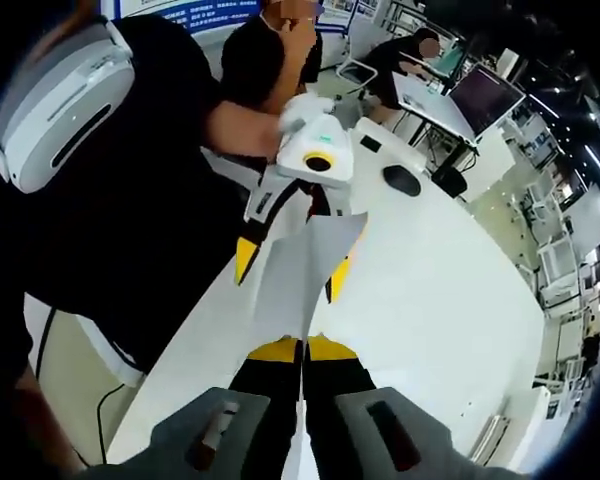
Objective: Organize the stack of printing papers by aligning and flattening the scattered papers on the table
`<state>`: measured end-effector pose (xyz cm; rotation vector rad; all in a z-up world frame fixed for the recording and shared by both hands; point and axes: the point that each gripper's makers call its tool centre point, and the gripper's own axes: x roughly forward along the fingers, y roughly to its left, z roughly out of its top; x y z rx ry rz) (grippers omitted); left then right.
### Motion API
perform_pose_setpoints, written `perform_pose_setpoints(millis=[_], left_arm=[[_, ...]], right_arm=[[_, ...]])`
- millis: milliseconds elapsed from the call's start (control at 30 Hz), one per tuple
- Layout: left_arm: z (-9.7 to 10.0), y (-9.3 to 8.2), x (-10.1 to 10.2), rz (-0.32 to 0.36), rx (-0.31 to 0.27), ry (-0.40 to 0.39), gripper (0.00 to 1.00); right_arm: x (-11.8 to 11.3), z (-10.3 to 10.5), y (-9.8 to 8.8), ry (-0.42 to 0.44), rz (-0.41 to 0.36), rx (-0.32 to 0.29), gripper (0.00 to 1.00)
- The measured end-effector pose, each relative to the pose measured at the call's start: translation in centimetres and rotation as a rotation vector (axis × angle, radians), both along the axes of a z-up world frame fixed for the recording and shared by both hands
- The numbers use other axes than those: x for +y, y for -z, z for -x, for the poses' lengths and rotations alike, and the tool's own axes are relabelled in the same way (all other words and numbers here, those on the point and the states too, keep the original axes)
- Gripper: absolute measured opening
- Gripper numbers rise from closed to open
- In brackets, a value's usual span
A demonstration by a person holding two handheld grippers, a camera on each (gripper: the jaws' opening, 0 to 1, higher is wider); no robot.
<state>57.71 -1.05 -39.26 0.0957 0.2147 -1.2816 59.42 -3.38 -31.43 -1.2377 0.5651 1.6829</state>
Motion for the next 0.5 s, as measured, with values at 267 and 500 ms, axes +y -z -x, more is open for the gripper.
perform_pose_setpoints(millis=[267, 500], left_arm=[[0.1, 0.5, -1.0, 0.012, 0.015, 0.01, 0.58], [0.2, 0.9, -1.4, 0.023, 0.034, 0.029, 0.47]], right_arm=[[0.0, -0.1, -0.1, 0.003, -0.004, -0.002, 0.0], [0.1, 0.0, -0.2, 0.002, -0.007, -0.001, 0.0]])
